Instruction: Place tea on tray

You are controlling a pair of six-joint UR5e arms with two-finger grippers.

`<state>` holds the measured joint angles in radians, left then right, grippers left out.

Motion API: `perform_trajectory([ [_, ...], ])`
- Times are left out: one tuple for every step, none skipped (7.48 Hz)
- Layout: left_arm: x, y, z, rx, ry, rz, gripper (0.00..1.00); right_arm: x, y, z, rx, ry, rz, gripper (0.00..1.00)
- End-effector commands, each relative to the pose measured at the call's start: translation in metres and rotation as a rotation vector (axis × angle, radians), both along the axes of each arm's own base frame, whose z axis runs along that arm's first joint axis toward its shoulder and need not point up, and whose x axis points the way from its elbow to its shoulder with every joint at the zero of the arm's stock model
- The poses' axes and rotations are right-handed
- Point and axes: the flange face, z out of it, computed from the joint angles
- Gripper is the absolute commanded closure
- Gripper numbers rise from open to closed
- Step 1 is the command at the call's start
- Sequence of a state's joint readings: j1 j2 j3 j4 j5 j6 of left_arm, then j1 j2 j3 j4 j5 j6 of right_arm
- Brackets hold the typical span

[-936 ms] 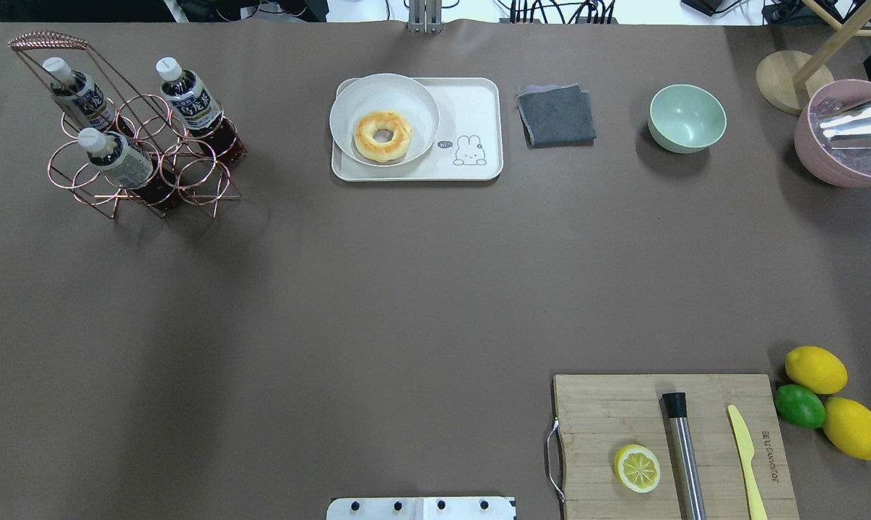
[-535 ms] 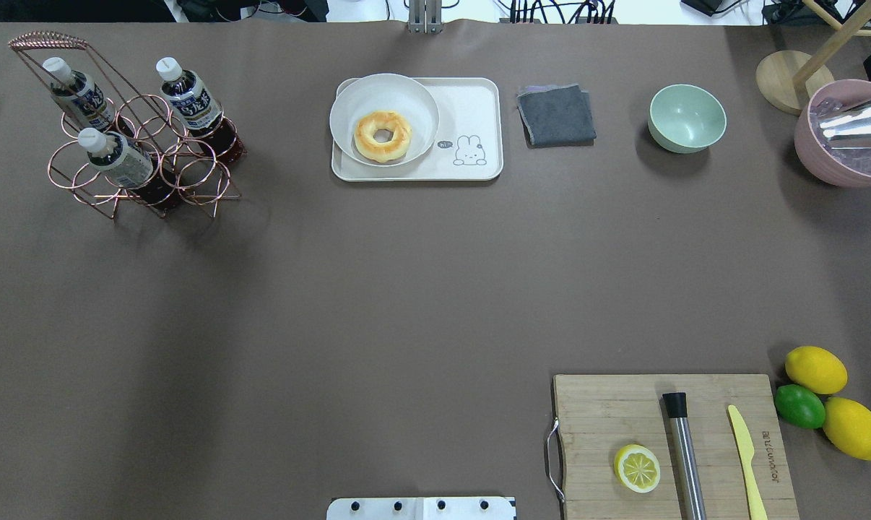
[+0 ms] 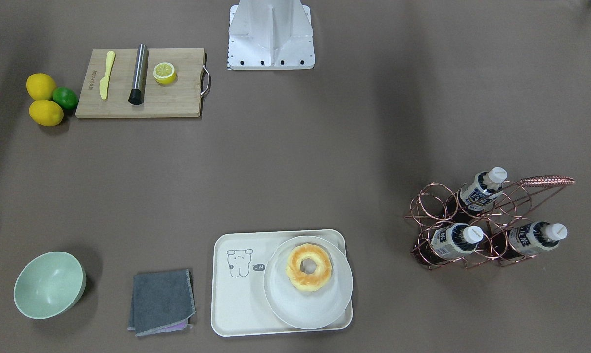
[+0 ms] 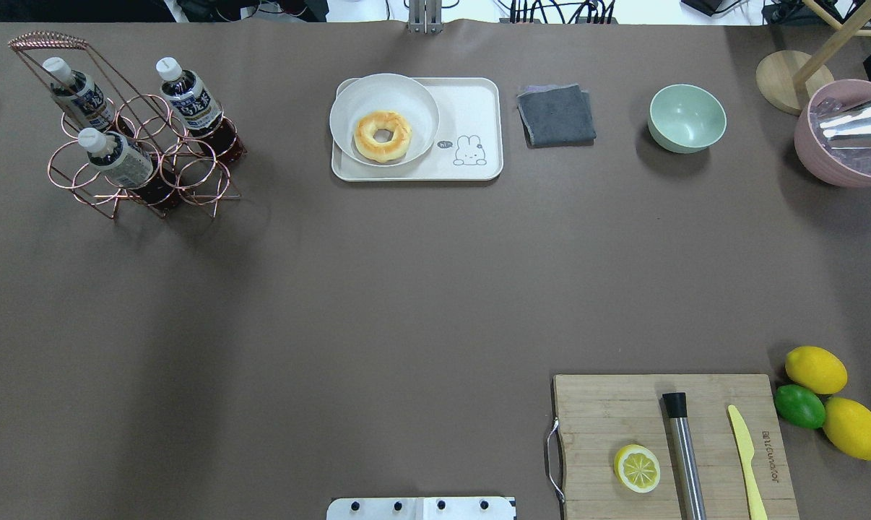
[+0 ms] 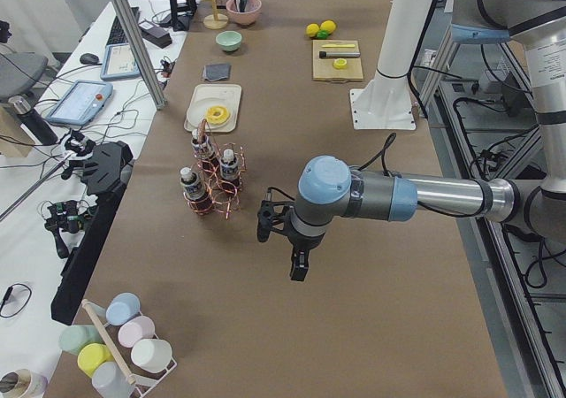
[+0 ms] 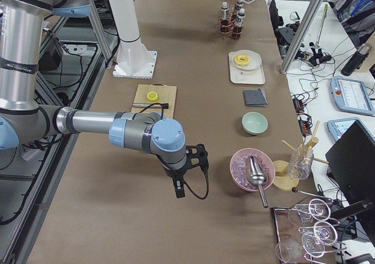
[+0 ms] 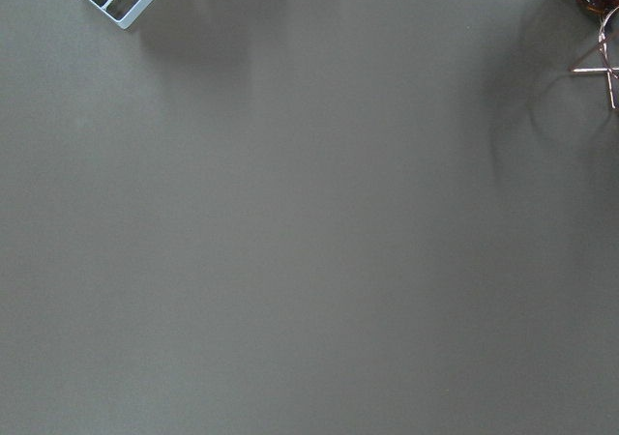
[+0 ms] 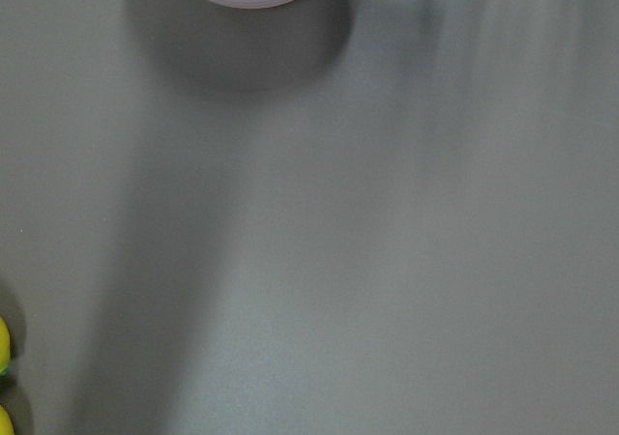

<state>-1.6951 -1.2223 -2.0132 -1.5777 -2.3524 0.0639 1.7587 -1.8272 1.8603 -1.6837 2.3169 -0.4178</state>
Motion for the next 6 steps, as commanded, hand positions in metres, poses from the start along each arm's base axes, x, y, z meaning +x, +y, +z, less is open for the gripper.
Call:
perform_trajectory([
  [0.001, 0.000, -0.001, 0.011, 0.010, -0.007, 0.02, -0.003, 0.005, 0.003, -0.007, -0.021, -0.002, 0.00],
  [0.001, -0.002, -0.011, 0.050, 0.005, -0.007, 0.03, -0.002, 0.006, 0.002, -0.003, -0.021, 0.000, 0.00],
  [0.000, -0.004, -0.015, 0.086, 0.002, -0.007, 0.03, -0.002, 0.008, 0.004, -0.012, -0.022, 0.004, 0.00],
  [0.001, -0.005, -0.014, 0.101, 0.000, -0.006, 0.03, -0.002, 0.009, 0.005, -0.016, -0.024, 0.005, 0.00],
  [0.004, -0.008, -0.011, 0.094, 0.002, 0.001, 0.03, -0.003, 0.012, 0.006, -0.016, -0.026, 0.004, 0.00],
  [0.004, -0.008, -0.014, 0.100, 0.003, 0.001, 0.03, -0.003, 0.012, 0.005, -0.016, -0.029, 0.004, 0.00],
])
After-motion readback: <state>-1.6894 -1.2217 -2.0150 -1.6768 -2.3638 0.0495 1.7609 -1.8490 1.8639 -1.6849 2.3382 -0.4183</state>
